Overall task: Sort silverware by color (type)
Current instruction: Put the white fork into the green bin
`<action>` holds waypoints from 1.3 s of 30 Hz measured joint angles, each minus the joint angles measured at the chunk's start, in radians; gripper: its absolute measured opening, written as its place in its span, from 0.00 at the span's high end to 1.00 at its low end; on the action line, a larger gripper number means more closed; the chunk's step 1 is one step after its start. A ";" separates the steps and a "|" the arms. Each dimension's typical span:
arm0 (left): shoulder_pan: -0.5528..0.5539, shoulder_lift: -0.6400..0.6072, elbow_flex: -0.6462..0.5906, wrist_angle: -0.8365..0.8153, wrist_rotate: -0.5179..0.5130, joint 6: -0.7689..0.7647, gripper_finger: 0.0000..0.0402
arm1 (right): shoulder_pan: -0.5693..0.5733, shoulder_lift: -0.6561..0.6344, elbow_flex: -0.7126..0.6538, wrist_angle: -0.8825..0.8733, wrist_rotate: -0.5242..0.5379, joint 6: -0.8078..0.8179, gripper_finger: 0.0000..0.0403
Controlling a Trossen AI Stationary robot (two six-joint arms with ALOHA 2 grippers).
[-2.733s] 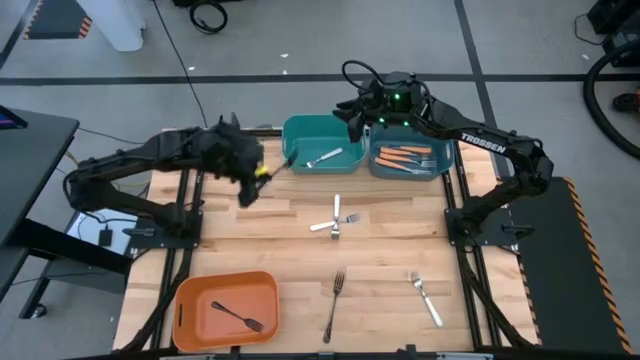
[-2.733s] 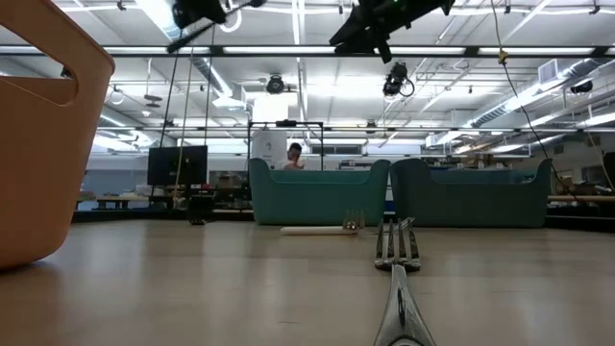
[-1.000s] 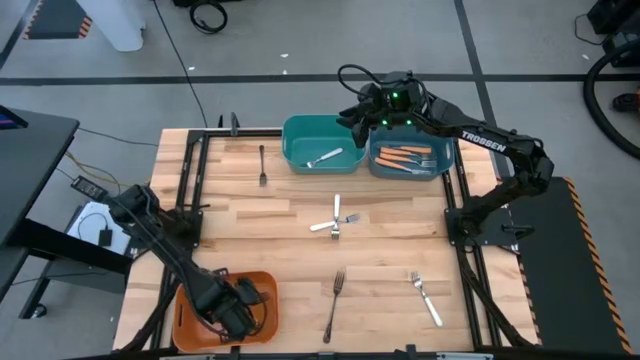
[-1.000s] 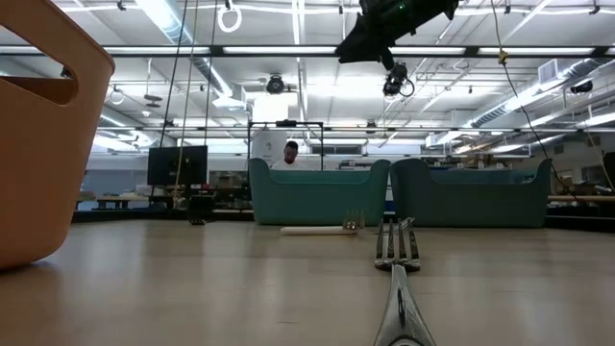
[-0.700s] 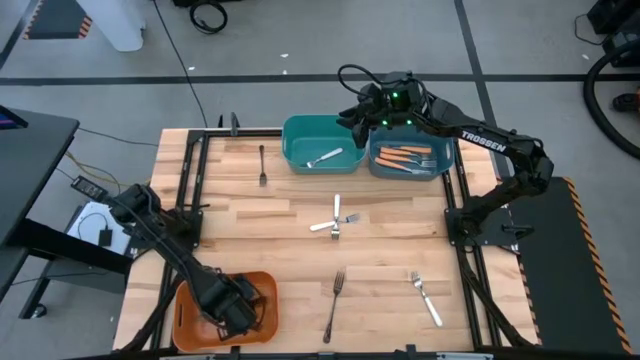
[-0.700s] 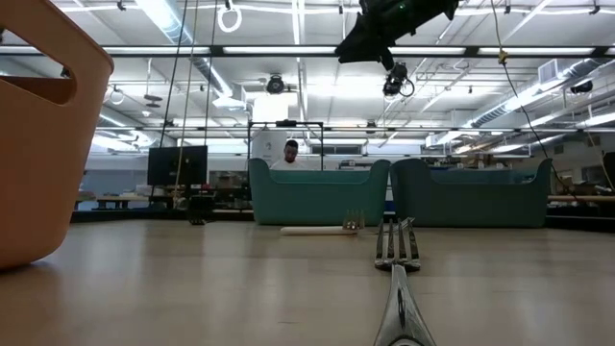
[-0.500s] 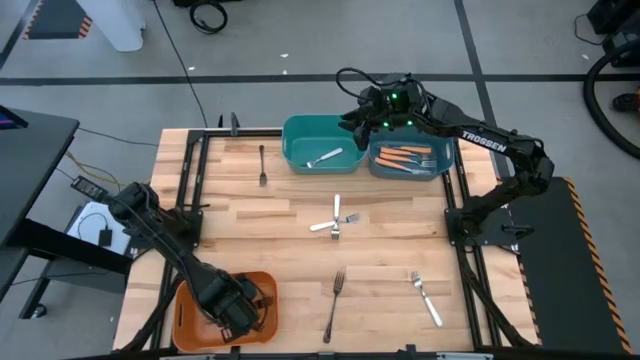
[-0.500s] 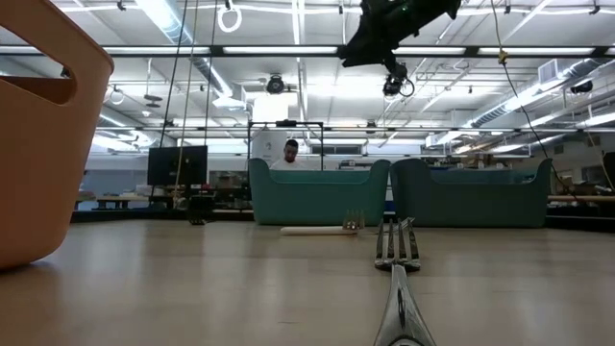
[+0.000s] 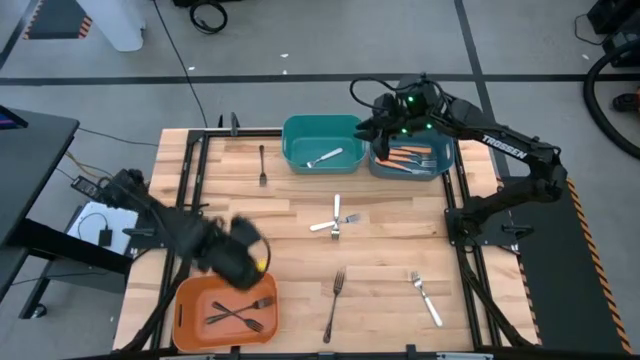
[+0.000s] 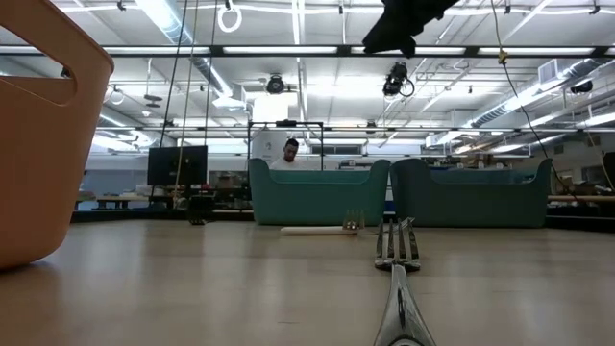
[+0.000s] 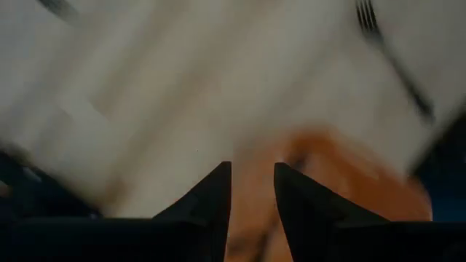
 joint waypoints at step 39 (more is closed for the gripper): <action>1.211 -0.018 0.159 0.367 -0.017 1.273 0.72 | 0.285 0.477 0.000 -0.137 0.268 1.048 0.61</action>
